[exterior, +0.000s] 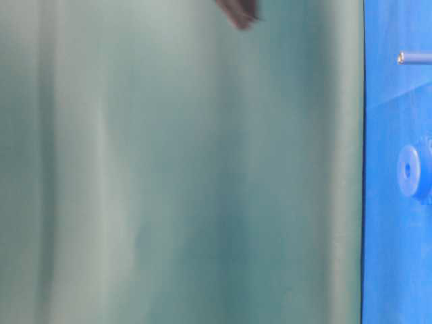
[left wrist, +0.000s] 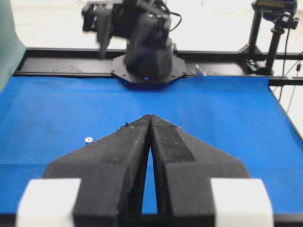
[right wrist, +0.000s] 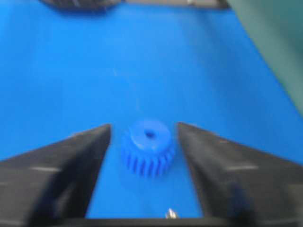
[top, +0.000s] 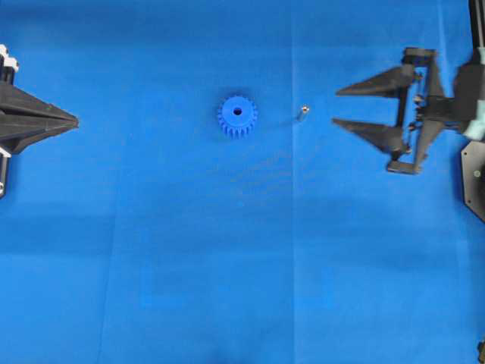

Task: Insert the shaft placed at a random location into the center hole of the small gear at another random location.
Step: 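Move the right gripper open toward the silver shaft, then lower the right gripper around the upright silver shaft and close it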

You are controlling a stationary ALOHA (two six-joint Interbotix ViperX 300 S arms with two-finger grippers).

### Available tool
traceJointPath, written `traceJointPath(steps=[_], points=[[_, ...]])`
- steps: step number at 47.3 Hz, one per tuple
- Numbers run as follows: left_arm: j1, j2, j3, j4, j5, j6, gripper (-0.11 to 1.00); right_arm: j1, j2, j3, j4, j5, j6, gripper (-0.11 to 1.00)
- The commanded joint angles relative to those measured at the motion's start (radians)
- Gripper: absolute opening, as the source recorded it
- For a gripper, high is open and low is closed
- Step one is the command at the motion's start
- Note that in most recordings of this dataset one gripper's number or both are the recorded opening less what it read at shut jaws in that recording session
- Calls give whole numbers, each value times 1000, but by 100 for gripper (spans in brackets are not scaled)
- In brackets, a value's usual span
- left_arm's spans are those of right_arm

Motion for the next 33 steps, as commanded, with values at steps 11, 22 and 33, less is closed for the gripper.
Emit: traceJointPath(steps=[11, 22, 33], points=[[-3, 3, -14, 2, -5, 2, 0, -34, 264, -23, 35, -167, 2, 68], [-3, 5, -14, 2, -5, 2, 0, -48, 425, -44, 80, -233, 2, 68], [-3, 5, -12, 2, -5, 2, 0, -52, 543, -69, 132, -276, 2, 68]])
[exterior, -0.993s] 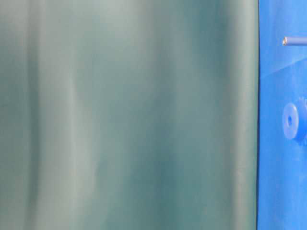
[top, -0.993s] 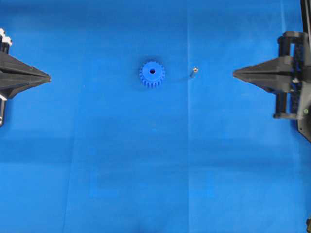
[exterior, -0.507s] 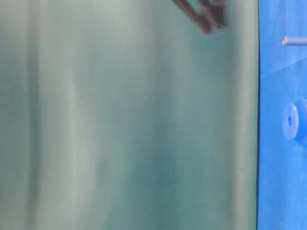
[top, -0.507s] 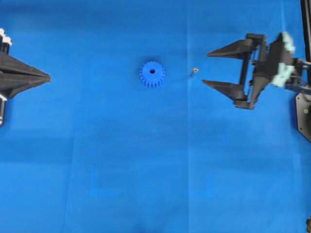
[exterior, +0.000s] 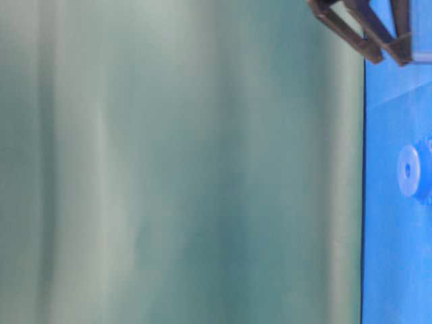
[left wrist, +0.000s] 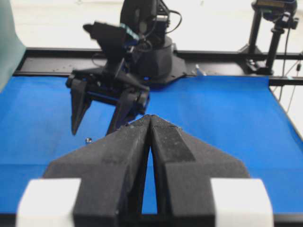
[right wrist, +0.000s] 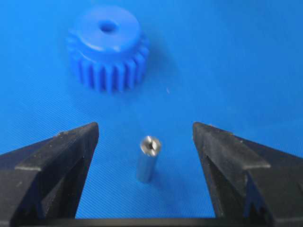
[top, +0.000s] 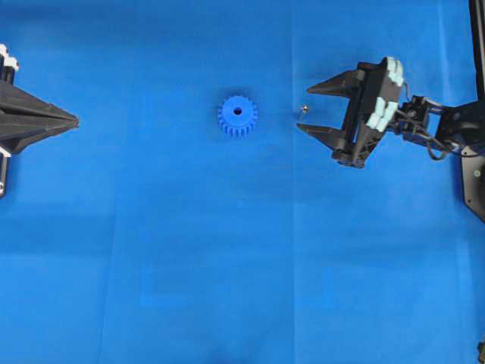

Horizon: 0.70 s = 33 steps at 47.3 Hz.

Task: Insert the shaft placed at a random location into the center hole of the small gear at another random location.
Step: 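Lower the right gripper around the upright silver shaft and close it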

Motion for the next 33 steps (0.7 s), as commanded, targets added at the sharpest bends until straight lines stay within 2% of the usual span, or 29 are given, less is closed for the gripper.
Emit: traceJointPath(steps=[1, 13, 19, 21, 29, 33], points=[[-2, 6, -11, 2, -5, 2, 0, -3, 20, -18, 17, -26, 2, 68], [-2, 8, -9, 2, -5, 0, 0, -3, 35, -23, 18, -43, 2, 67], [-2, 6, -8, 2, -5, 0, 0, -3, 35, -23, 20, -38, 2, 61], [-2, 6, -8, 2, -5, 0, 0, -3, 35, -23, 18, -38, 2, 56], [-2, 3, -8, 2, -3, 0, 0, -3, 35, -18, 17, -35, 3, 16], [-2, 3, -8, 2, 0, 0, 0, -2, 35, -18, 15, -35, 3, 3]])
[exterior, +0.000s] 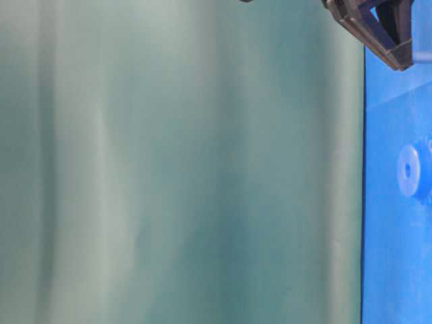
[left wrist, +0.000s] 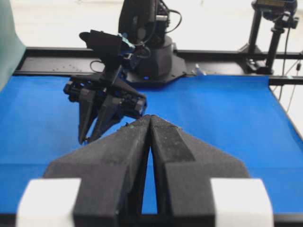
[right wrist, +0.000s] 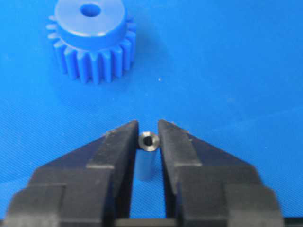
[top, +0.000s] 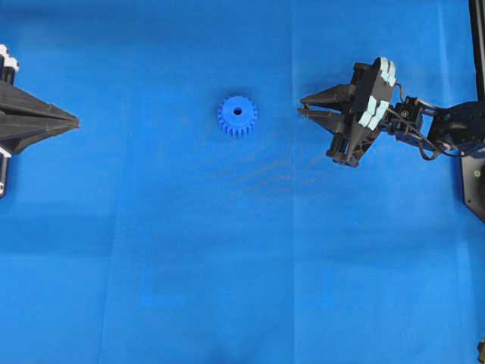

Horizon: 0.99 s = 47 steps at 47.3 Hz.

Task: Insert the shaft placed at a random location into the center hole of the small gear at another random location.
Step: 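Lower the right gripper around the upright silver shaft and close it, then lift the silver shaft with the right gripper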

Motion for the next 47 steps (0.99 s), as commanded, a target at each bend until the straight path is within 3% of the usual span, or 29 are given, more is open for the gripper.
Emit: traceJointPath(steps=[1, 15, 33, 47], points=[[-3, 3, -11, 2, -3, 2, 0, 0, -9, -6, -3, -3, 0, 2], [-3, 3, -11, 2, 0, 2, 0, 2, -21, -12, -8, 17, 2, 2], [-3, 2, -11, 2, 0, 2, 0, 3, -287, -48, -8, 272, -38, 2], [-3, 2, -11, 2, 0, 2, 0, 0, -327, -55, -8, 314, -57, 2]])
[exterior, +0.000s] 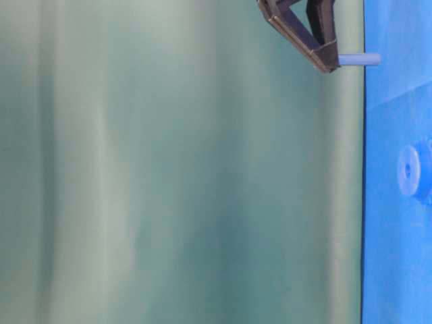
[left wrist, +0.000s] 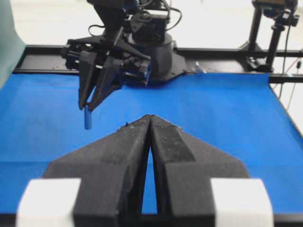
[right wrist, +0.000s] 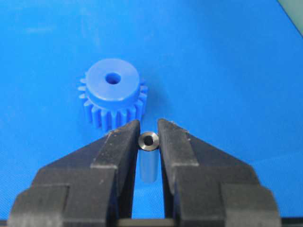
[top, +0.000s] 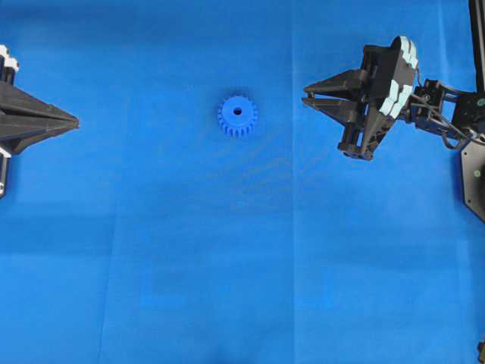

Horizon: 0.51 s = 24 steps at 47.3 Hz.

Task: Insert the shaft placed at a random location into the center hole of the small gear at another random location.
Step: 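Lift the silver shaft with the right gripper, then carry the shaft left over the blue gear's center hole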

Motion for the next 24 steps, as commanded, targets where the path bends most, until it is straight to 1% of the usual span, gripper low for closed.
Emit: traceJointPath(steps=[1, 12, 19, 24], points=[[-3, 3, -9, 2, -6, 0, 0, 0, -12, -20, -3, 0, -2, 2], [-3, 3, -9, 2, -6, 0, 0, 0, 12, -48, -2, -6, -2, 2], [-3, 3, -9, 3, -5, 0, 0, 2, 64, -106, -2, -2, -2, 2], [-3, 3, -9, 3, -5, 0, 0, 8, 117, -167, -3, 3, -3, 2]])
